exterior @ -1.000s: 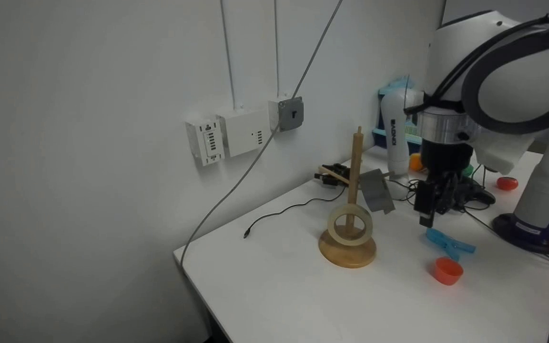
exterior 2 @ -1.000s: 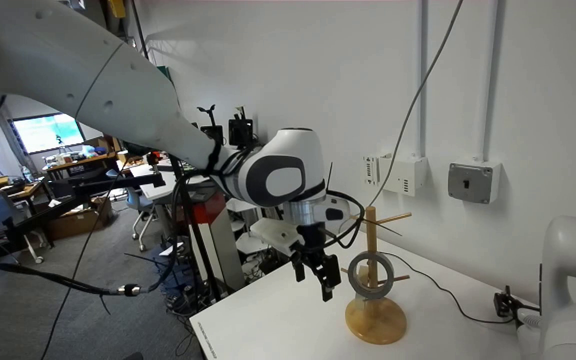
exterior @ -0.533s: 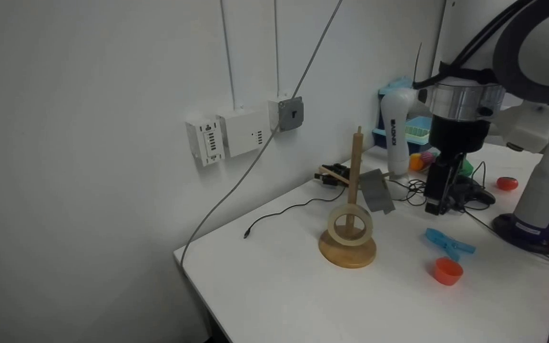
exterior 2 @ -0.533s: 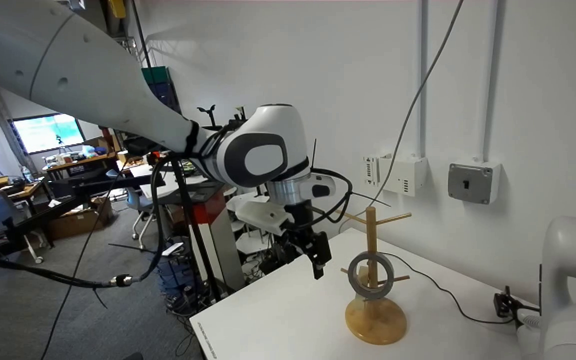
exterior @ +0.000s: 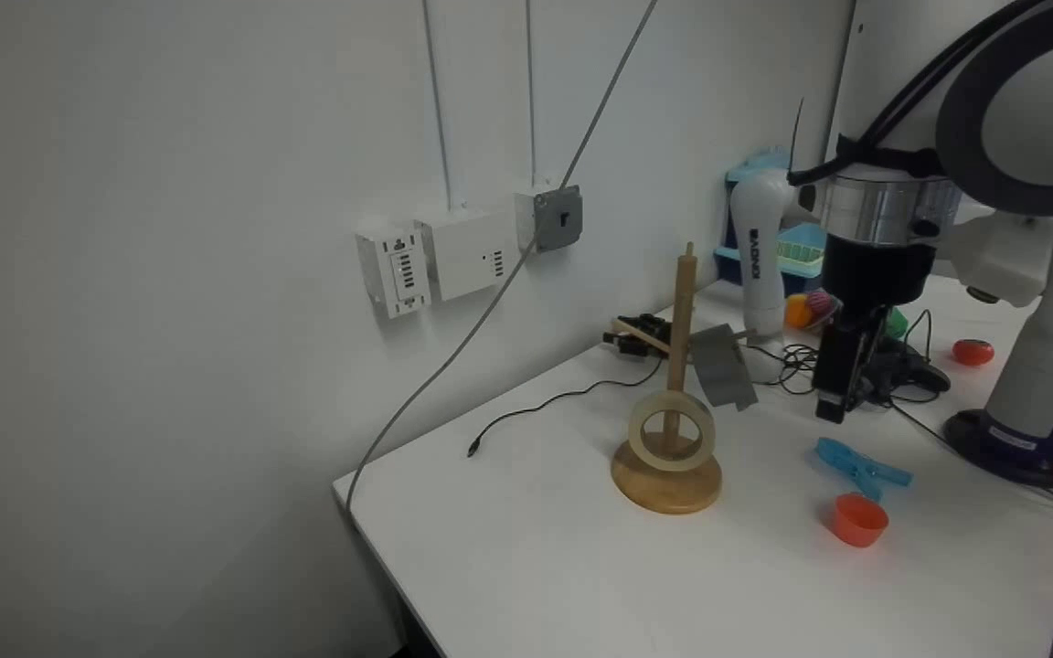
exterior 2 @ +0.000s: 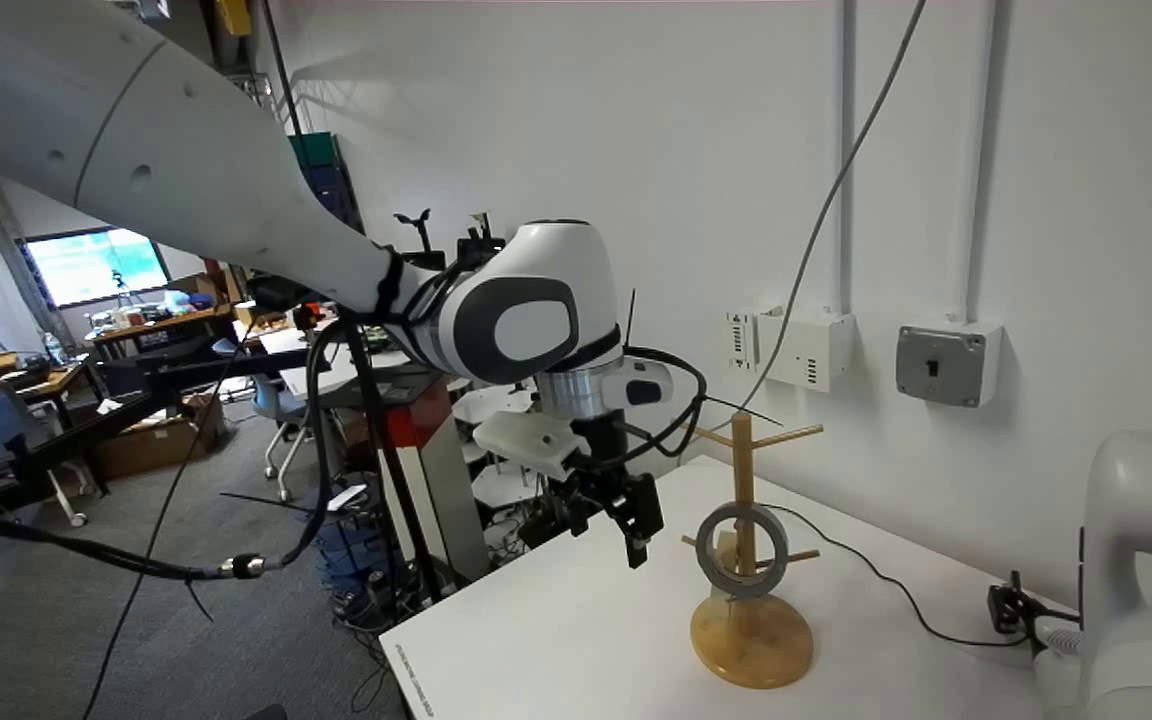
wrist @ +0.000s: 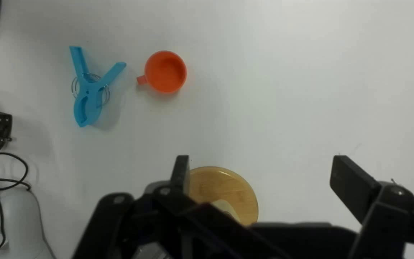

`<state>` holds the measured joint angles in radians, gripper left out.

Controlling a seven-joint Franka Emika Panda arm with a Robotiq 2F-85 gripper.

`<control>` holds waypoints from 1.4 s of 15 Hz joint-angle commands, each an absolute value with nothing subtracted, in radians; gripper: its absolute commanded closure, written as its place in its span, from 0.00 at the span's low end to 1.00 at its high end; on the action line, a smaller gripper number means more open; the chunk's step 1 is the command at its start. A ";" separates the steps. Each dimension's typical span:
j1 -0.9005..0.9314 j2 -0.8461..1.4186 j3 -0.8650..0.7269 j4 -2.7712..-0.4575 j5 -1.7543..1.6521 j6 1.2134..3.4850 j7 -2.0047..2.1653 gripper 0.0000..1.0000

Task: Get the orange cup from the wooden stand and put it on the table, then get the grey masking tape and place it around the orange cup

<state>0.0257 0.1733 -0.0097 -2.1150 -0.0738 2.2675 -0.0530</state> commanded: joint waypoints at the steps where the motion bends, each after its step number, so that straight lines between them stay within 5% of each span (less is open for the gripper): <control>1: 0.013 0.200 -0.011 -2.115 -0.092 2.342 -0.064 0.00; 21: -0.047 0.381 0.019 -2.094 -0.025 2.786 -0.142 0.00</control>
<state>-0.0225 0.3506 -0.0075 -2.1152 -0.0575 2.7496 -0.1033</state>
